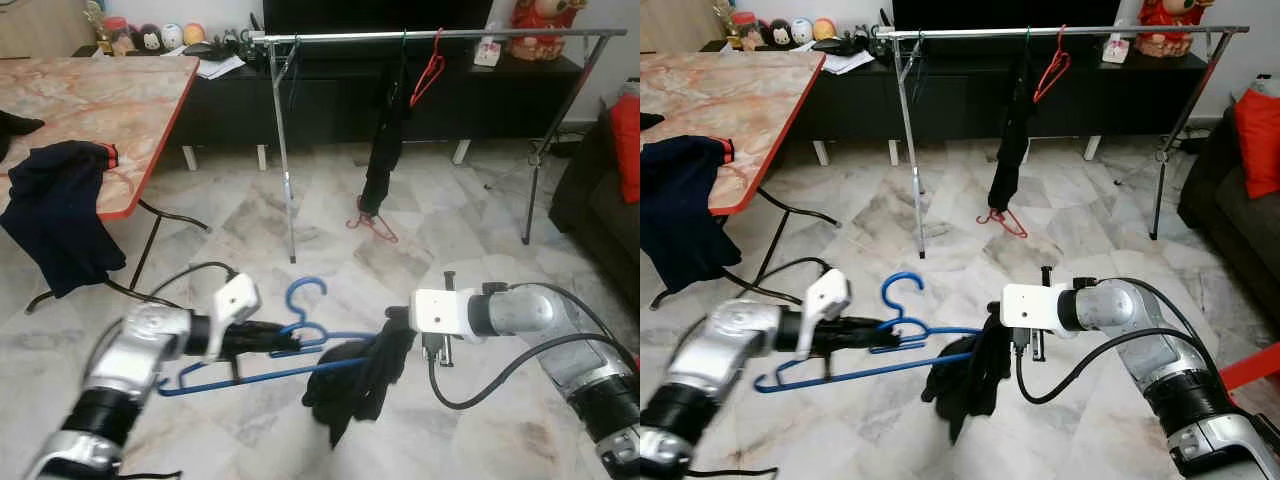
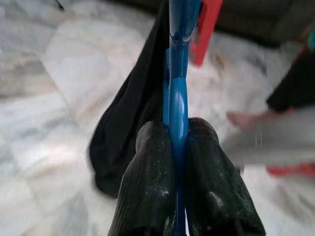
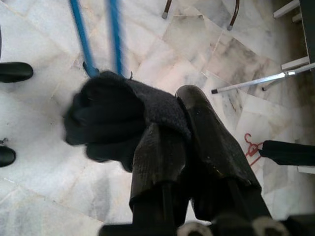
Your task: Hang hanger
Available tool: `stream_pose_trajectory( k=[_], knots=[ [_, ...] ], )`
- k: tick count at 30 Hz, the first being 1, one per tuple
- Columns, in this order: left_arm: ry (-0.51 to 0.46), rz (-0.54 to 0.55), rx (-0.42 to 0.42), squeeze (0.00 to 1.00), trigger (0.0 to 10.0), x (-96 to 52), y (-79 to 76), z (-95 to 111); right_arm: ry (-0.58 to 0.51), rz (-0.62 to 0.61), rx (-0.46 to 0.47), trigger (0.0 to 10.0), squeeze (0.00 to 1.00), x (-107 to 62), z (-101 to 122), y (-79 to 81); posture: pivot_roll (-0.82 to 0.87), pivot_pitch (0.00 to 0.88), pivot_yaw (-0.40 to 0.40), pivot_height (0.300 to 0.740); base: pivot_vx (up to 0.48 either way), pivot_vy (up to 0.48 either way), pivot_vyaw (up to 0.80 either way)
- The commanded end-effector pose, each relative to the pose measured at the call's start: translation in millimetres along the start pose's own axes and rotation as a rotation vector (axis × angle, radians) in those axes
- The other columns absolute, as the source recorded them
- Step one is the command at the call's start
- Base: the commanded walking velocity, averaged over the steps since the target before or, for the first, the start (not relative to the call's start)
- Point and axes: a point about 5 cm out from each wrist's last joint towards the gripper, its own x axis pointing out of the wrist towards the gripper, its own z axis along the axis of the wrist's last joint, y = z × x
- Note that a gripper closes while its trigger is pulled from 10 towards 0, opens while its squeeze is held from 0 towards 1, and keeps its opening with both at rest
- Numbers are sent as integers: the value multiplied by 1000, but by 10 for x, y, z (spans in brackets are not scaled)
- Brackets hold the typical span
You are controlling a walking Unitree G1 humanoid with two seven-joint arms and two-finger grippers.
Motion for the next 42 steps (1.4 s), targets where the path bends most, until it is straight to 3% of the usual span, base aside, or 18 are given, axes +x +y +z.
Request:
stream_pose_trajectory(
  k=[1, 8, 15, 23, 29, 34, 37, 42],
  knots=[
    [68, -73, 40, 0, 10000, 19, -71, -26, 11, -32, -29, 10000, 0, -56, 22, -97, -103, 0, -24, 740, 0, 0, 0],
    [103, -114, 51, 0, 10000, 26, -100, -49, 3, -51, -26, 10000, 0, -29, 51, -130, -101, 0, -21, 740, 0, 0, 0],
    [16, -82, 51, 0, 10000, 179, -84, 69, -41, -49, -37, 10000, 0, -17, 160, -135, -106, 0, -22, 740, 0, 0, 0],
    [-66, -74, 9, 0, 10000, 222, -69, 136, -67, -9, -46, 10000, 0, 10, 218, -82, -112, 0, -20, 740, 0, 0, 0],
    [-23, -17, 34, 0, 10000, 229, -14, 109, -84, 4, -42, 10000, 0, -5, 254, -72, -112, 0, -25, 740, 0, 0, 0],
    [-61, -23, 37, 0, 10000, 273, -21, 169, -89, 7, -41, 10000, 0, -5, 261, -76, -113, 0, -26, 740, 0, 0, 0],
    [-56, 42, 95, 0, 10000, 347, 32, 225, -124, 9, -53, 10000, 0, -23, 347, -102, -113, 0, -25, 740, 0, 0, 0],
    [-81, 61, 92, 0, 10000, 389, 68, 279, -162, 6, -71, 10000, 0, -45, 447, -130, -120, 0, -22, 740, 0, 0, 0]
  ],
)
